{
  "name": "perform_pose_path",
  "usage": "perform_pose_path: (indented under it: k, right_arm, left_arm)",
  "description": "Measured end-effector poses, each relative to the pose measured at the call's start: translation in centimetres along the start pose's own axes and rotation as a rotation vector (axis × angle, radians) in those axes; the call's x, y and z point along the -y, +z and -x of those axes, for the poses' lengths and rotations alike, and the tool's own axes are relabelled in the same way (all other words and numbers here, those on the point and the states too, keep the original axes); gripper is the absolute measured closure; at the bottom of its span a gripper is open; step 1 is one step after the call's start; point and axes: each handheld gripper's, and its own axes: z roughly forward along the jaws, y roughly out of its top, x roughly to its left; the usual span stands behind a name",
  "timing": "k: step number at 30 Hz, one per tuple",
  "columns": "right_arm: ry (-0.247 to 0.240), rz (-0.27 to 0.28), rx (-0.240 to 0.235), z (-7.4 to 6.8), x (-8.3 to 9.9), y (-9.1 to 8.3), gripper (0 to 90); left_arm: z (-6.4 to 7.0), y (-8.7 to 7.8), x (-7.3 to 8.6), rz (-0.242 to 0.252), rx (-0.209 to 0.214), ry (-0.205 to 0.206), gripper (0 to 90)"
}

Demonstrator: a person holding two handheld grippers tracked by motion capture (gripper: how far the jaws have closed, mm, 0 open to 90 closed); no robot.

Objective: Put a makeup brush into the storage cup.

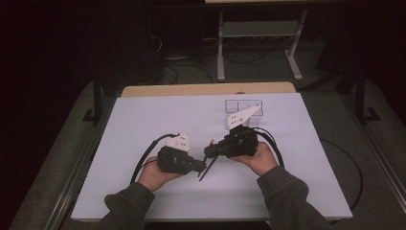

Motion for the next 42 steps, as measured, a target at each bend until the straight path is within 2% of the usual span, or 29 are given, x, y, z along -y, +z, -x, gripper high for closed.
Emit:
perform_pose_path:
  k: [3, 9, 28, 39, 40, 42]
  right_arm:
    - [-0.001, -0.012, 0.001, 0.0, -0.1, -0.1, 82.4]
    - [-0.004, -0.047, 0.026, 0.1, -0.2, -0.7, 82.4]
    - [0.051, -0.121, 0.097, 2.2, 0.5, -2.3, 82.4]
    - [0.065, -0.138, 0.123, 3.1, 0.7, -3.5, 82.4]
    - [0.080, -0.137, 0.123, 3.1, 0.7, -3.7, 82.4]
    - [0.068, -0.142, 0.134, 3.3, 0.7, -4.0, 82.4]
  left_arm:
    - [0.0, 0.1, 0.0, -0.014, -0.010, -0.008, 75.4]
    - [0.1, -0.2, 0.1, -0.014, -0.036, -0.001, 70.1]
    - [0.0, -2.3, 2.1, 0.015, -0.152, -0.049, 59.7]
    - [0.2, -3.4, 3.4, 0.005, -0.201, -0.064, 55.1]
    - [0.2, -3.5, 3.5, 0.009, -0.203, -0.067, 54.8]
    - [0.2, -3.7, 3.8, 0.015, -0.207, -0.076, 54.7]
